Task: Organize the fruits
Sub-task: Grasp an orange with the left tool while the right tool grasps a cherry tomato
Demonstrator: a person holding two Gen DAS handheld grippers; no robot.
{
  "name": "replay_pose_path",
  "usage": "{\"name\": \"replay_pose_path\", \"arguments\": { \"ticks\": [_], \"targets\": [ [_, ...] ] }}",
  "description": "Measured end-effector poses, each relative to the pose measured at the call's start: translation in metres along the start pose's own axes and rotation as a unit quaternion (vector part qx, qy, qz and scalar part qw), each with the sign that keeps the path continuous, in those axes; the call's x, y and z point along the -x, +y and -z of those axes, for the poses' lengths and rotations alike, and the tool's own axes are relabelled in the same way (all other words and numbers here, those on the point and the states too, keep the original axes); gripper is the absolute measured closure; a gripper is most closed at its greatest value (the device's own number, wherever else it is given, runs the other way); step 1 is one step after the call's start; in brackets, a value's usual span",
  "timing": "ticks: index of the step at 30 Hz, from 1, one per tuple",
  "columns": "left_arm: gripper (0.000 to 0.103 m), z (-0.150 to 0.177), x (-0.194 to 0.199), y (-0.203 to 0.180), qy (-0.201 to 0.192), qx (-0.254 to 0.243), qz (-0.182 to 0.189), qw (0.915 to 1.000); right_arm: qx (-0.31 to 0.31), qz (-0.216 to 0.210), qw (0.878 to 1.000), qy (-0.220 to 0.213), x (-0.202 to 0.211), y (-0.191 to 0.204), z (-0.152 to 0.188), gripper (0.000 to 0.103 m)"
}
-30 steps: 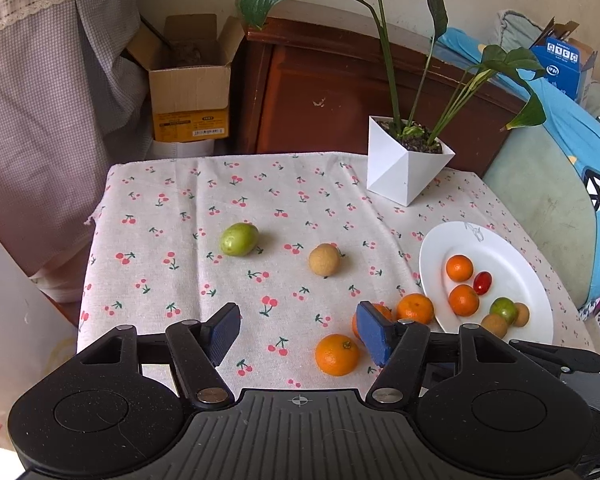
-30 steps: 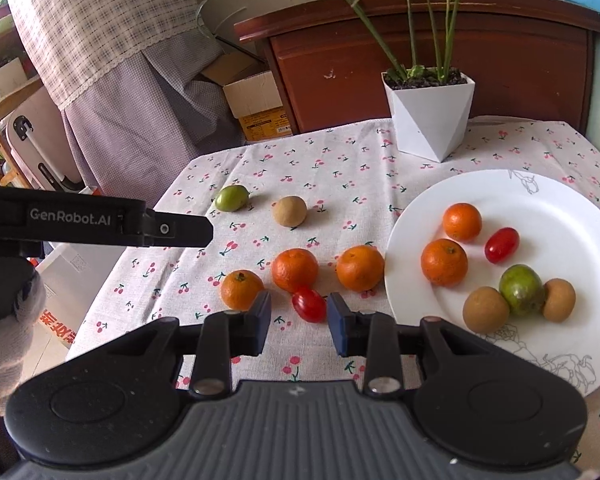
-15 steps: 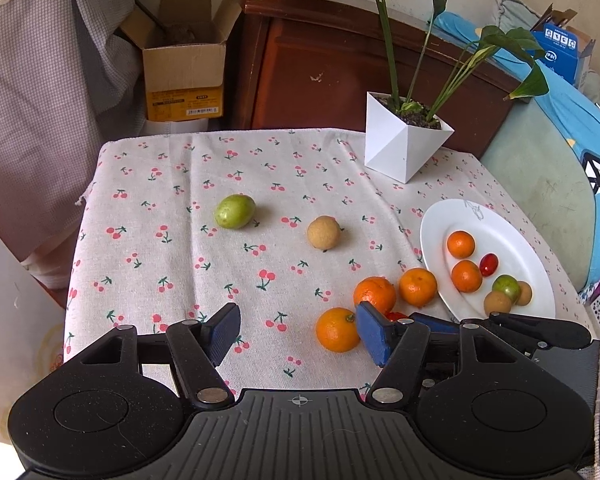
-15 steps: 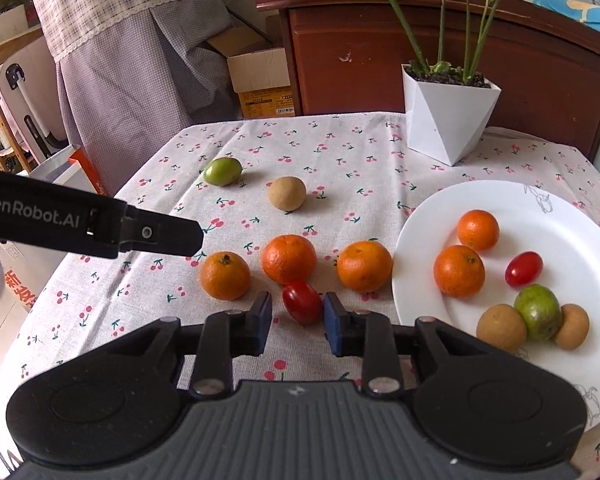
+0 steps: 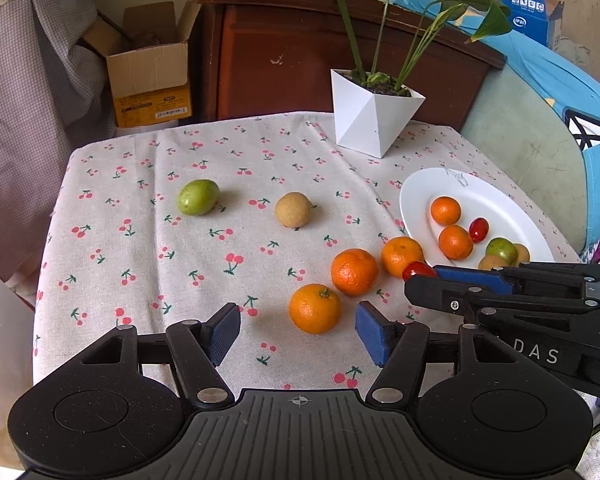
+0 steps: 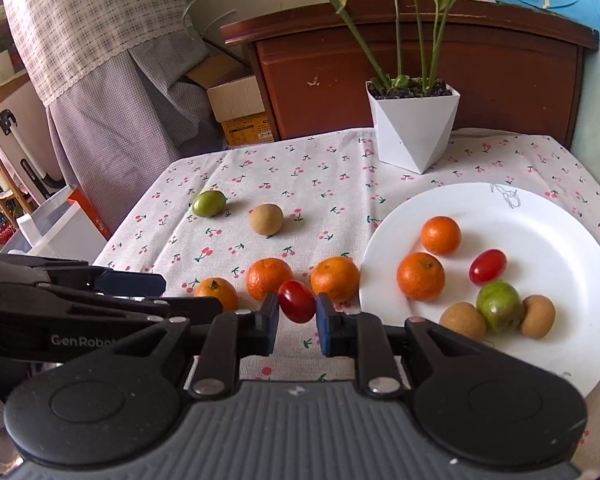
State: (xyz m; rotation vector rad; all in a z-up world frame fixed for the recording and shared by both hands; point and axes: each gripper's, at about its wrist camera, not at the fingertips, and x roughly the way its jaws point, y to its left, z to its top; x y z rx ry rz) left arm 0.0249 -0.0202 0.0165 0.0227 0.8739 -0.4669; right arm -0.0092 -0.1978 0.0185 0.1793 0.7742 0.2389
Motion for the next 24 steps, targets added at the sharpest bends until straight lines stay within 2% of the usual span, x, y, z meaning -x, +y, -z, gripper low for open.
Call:
{"name": "replay_pose_path", "arguments": {
  "ticks": [6,13,16,20,24],
  "targets": [
    [0.061,0.000,-0.011,-0.009,-0.006,-0.012,0.006,0.9999,-0.018,-0.004,1.000,-0.009,0.009,-0.007,-0.004,0.084],
    [0.063,0.002,-0.017,-0.013,-0.010,-0.026,-0.006,0.9996,-0.034,-0.003,0.999,-0.010,0.013,-0.014,-0.004,0.084],
    [0.072,0.003,-0.018,-0.016,-0.013,-0.034,-0.011,0.9993,-0.035,-0.003,0.999,-0.011,0.014,-0.015,-0.004,0.084],
    [0.075,0.003,-0.016,-0.018,-0.013,-0.034,-0.002,0.9993,-0.034,0.000,0.999,-0.012,0.015,-0.017,-0.002,0.084],
    [0.075,-0.003,-0.008,-0.027,-0.031,-0.040,0.013,0.9986,-0.037,0.004,0.999,-0.018,0.020,-0.021,-0.003,0.084]
  ]
}}
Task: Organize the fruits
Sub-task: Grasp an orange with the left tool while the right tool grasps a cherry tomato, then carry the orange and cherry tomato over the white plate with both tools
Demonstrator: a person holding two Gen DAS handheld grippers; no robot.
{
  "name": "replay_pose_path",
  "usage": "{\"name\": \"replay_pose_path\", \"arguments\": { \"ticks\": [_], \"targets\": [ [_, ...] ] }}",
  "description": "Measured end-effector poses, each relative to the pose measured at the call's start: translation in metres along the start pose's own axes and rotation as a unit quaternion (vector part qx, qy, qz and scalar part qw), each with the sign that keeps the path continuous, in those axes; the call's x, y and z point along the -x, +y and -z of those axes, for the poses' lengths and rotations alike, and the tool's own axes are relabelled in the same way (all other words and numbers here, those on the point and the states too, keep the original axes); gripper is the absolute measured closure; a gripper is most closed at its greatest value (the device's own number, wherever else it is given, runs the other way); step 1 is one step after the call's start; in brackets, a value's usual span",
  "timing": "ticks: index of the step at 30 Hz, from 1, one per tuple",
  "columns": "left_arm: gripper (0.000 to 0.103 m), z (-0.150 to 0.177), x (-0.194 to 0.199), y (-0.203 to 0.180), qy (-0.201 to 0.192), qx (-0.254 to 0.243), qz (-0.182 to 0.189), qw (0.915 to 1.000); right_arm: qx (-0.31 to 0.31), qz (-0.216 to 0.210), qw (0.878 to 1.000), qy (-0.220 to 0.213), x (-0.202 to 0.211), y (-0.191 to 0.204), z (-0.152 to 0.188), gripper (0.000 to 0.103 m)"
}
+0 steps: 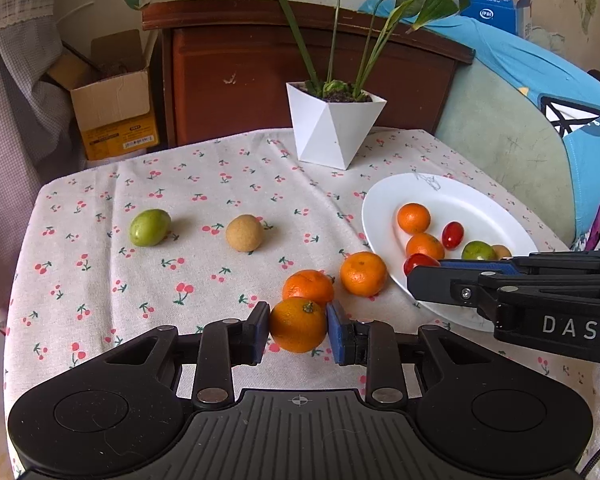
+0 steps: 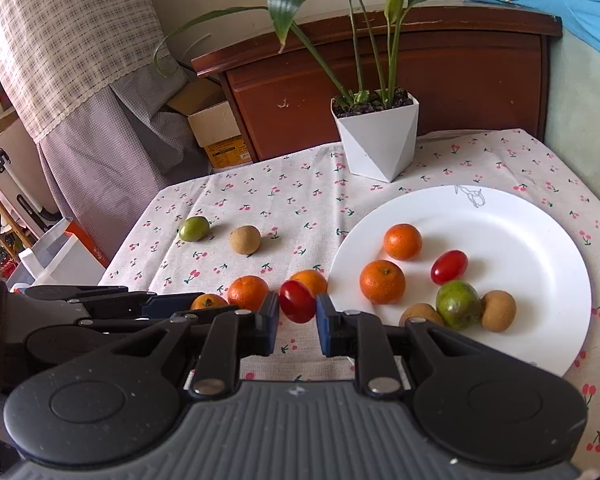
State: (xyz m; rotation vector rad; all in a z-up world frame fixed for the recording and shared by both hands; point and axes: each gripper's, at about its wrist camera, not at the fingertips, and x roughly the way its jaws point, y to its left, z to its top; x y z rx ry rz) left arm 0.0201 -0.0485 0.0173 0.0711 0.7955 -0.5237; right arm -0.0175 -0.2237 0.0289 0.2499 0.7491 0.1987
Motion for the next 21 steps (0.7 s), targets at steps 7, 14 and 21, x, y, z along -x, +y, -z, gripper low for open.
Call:
{"name": "replay_pose_path", "arguments": {
  "ticks": [7,14,21],
  "targets": [
    [0.075,-0.015,0.006,-0.022,-0.031,-0.006,0.047,0.9984,-0.026,0.019,0.999,-0.039,0.024,-0.024,-0.014,0.084],
    [0.075,-0.018,-0.007,-0.049,-0.034,-0.018,0.078,0.9962,-0.094,0.069,0.990,-0.073,0.047,-0.066,-0.024,0.084],
    [0.075,-0.013,-0.023,-0.071,-0.018,-0.037,0.099,0.9942,-0.151,0.102,0.982,-0.053,0.044,-0.092,-0.014,0.084]
  ]
}}
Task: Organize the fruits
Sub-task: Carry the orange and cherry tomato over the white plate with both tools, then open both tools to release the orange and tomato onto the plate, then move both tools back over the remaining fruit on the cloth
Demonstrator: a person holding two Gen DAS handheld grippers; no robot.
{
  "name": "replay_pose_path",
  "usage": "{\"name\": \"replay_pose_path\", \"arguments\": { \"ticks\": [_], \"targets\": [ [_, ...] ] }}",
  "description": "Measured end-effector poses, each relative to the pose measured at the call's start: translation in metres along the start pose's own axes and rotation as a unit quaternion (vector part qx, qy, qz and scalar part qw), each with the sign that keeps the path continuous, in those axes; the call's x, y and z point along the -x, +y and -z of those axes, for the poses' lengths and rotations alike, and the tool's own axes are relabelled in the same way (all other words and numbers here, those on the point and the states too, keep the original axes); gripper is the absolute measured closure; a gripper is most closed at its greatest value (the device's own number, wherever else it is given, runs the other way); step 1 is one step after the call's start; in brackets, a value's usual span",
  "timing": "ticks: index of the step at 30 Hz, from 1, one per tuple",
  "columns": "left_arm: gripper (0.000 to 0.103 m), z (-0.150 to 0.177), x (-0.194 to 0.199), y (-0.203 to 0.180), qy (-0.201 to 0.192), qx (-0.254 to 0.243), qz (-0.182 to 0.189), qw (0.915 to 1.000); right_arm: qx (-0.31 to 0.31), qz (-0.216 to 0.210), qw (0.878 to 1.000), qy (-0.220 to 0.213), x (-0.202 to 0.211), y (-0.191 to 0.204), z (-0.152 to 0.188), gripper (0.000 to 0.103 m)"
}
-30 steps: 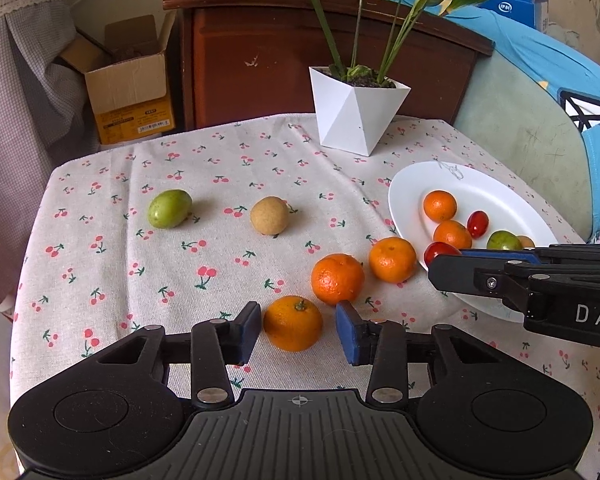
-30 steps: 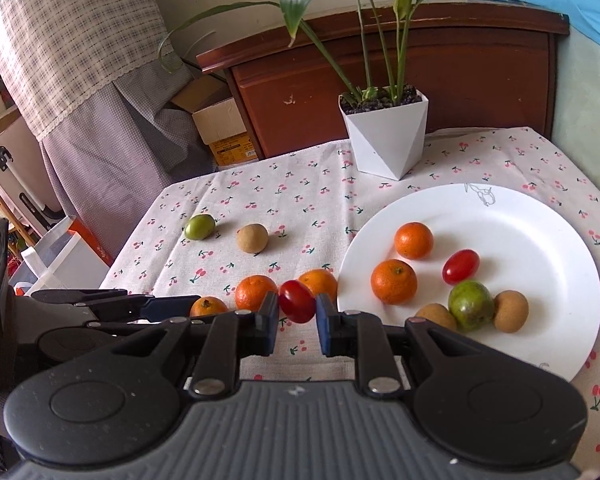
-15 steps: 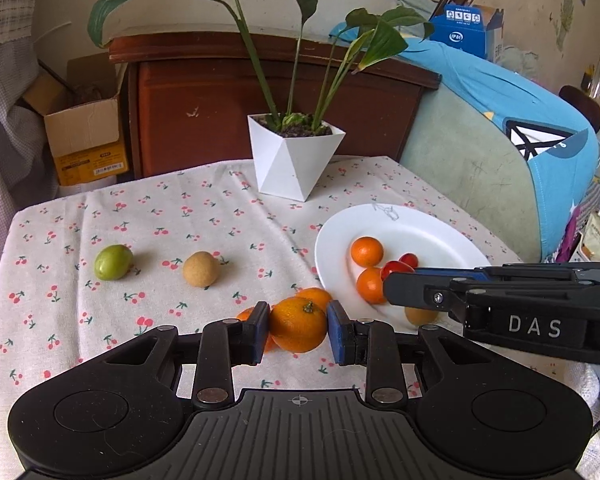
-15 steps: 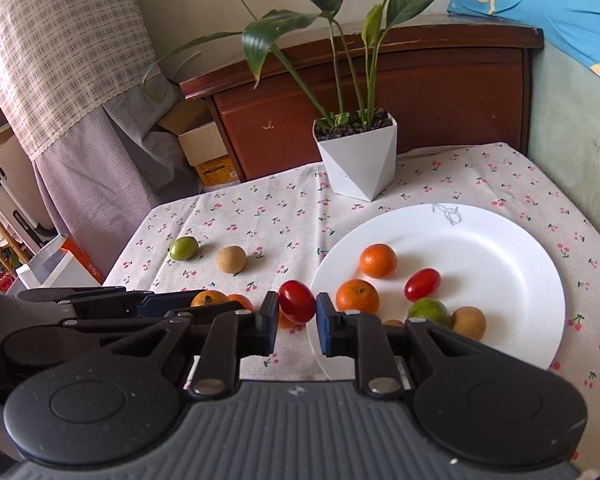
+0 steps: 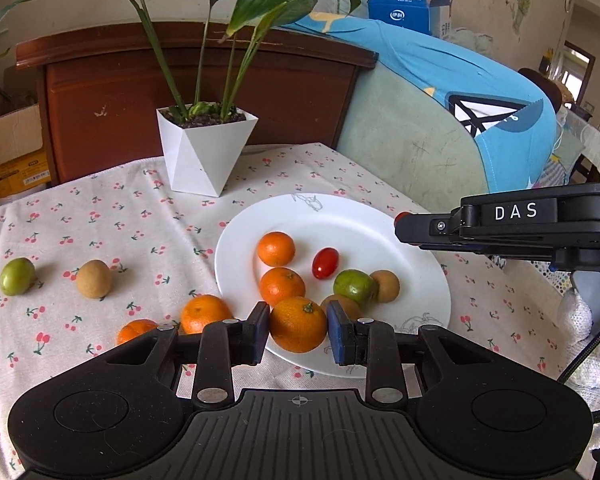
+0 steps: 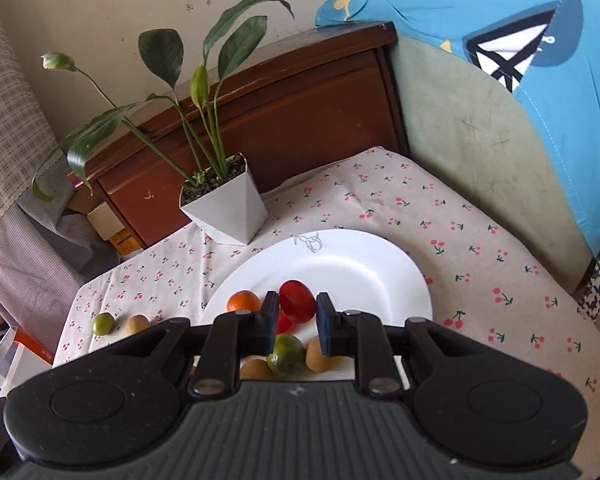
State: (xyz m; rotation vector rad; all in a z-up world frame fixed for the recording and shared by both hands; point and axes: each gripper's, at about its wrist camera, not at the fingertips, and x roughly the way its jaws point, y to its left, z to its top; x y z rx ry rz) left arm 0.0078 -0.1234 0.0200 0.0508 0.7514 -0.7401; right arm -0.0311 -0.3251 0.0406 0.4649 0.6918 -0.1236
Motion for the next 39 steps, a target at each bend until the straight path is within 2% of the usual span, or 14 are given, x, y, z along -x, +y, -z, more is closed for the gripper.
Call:
{"name": "replay_pose_path", "arguments": {
  "ticks": [10,15,18,22,23,25,29,35,39],
  "targets": [
    [0.075,-0.001,-0.020,-0.010,0.011,0.001,0.001,0.9999,-0.061,0.029,0.998,0.016,-0.005,-0.024,0.003,0.084],
    [0.075,0.000,-0.030,-0.013,0.015,0.001,0.005,0.9999,-0.092,0.023,0.995,0.028,-0.009,-0.031,0.006,0.083],
    [0.075,-0.002,-0.035,-0.015,0.017,0.006,0.009,0.9998,-0.095,0.021,0.995,0.030,-0.010,-0.031,0.006,0.079],
    [0.071,-0.006,-0.033,-0.021,0.006,0.004,0.018,0.9998,-0.102,0.019,0.994,0.027,-0.009,-0.031,0.005,0.079],
    [0.065,-0.008,-0.030,-0.022,0.002,0.004,0.020,0.9998,-0.104,0.019,0.994,0.023,-0.008,-0.032,0.004,0.079],
    [0.054,-0.012,-0.025,-0.023,-0.005,0.006,0.020,0.9998,-0.104,0.020,0.994,0.019,-0.006,-0.031,0.003,0.078],
    [0.049,-0.019,-0.017,-0.020,-0.002,0.006,0.006,1.0000,-0.090,0.015,0.996,0.014,-0.004,-0.025,0.002,0.076],
    [0.048,-0.020,-0.015,-0.004,0.022,0.036,-0.021,0.9989,-0.047,0.000,0.999,0.019,-0.006,-0.003,0.006,0.075],
    [0.048,-0.019,-0.008,0.005,0.029,0.050,-0.028,0.9979,-0.013,-0.012,1.000,0.021,-0.007,0.015,0.009,0.071]
  ]
}}
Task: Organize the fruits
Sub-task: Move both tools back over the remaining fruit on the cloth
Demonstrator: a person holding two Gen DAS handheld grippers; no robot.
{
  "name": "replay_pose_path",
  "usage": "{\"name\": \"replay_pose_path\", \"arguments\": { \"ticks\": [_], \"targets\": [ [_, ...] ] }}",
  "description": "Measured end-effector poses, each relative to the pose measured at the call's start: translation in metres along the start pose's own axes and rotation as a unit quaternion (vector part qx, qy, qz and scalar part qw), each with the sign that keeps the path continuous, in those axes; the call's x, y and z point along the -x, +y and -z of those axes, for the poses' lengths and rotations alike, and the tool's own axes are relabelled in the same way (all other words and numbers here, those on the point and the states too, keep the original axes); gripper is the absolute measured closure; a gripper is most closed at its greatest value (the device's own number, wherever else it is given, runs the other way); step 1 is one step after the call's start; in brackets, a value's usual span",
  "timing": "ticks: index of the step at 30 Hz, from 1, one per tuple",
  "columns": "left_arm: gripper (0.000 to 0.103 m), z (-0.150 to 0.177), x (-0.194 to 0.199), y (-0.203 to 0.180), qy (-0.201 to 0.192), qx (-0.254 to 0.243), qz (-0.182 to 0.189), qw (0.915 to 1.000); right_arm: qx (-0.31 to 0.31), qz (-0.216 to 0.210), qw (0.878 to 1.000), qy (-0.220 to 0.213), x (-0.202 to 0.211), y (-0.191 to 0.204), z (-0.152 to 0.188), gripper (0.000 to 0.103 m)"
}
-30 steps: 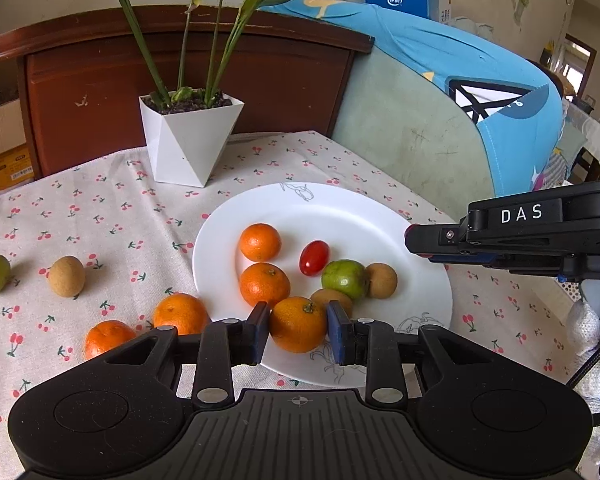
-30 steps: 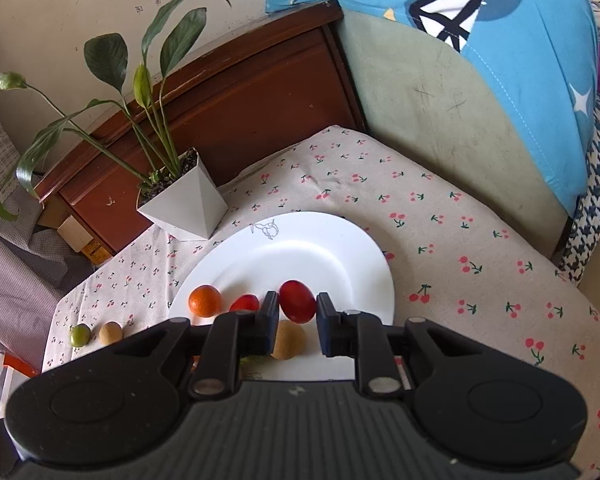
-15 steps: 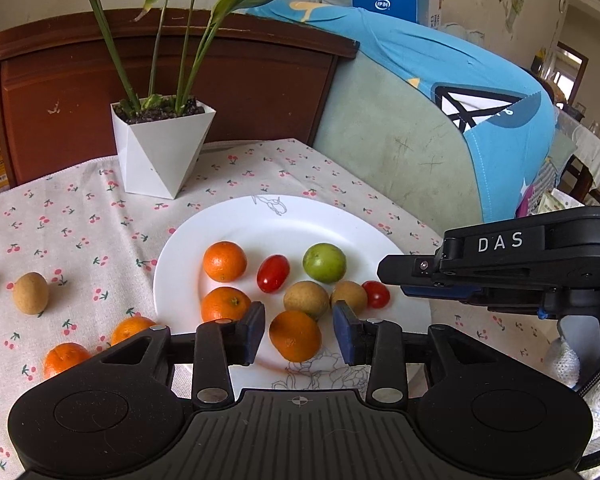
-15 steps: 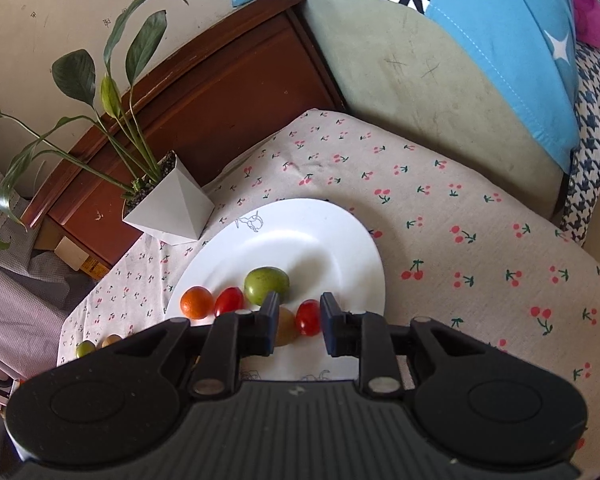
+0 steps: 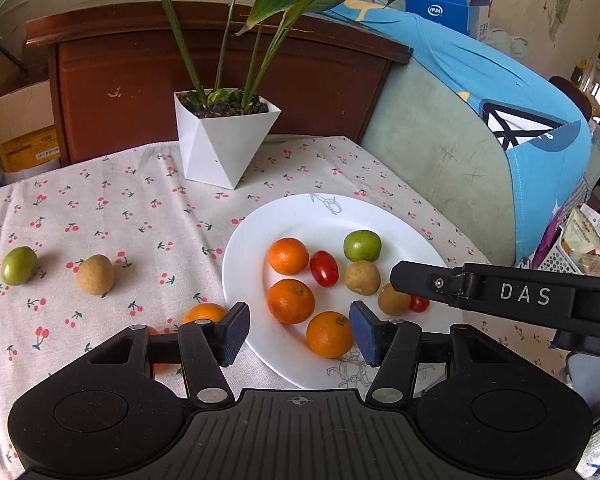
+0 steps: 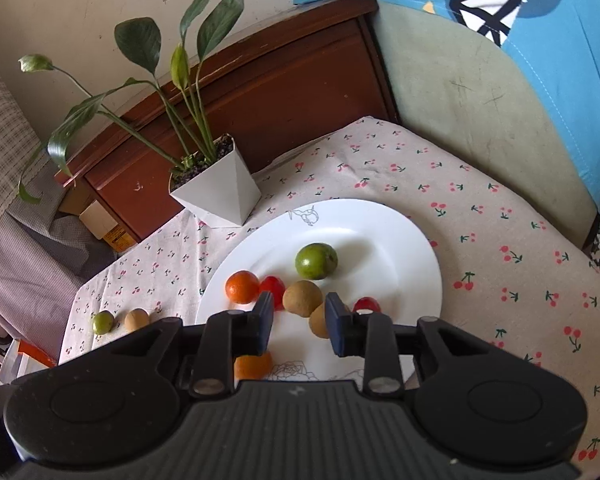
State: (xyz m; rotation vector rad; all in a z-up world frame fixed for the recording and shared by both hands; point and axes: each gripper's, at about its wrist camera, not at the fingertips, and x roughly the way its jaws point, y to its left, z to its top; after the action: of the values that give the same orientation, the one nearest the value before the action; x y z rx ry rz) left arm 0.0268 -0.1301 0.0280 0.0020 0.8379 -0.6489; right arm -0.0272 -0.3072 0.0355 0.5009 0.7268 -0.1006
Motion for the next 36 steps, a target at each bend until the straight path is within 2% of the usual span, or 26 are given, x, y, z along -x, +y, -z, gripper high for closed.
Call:
{"name": "replay_pose_path", "arguments": {
  "ticks": [6,17,36],
  "targets": [
    [0.048,0.000,0.016,0.018,-0.006,0.001,-0.025,0.9997,0.037,-0.021,0.999,0.000,-0.002,0.022,0.003,0.070],
    [0.048,-0.003,0.039,0.067,-0.033,0.047,-0.084,0.9948,0.088,-0.058,0.994,0.021,-0.014,0.052,0.019,0.069],
    [0.050,0.000,0.040,0.128,-0.031,0.066,-0.162,0.9841,0.161,-0.124,0.977,0.058,-0.034,0.101,0.053,0.069]
  ]
}}
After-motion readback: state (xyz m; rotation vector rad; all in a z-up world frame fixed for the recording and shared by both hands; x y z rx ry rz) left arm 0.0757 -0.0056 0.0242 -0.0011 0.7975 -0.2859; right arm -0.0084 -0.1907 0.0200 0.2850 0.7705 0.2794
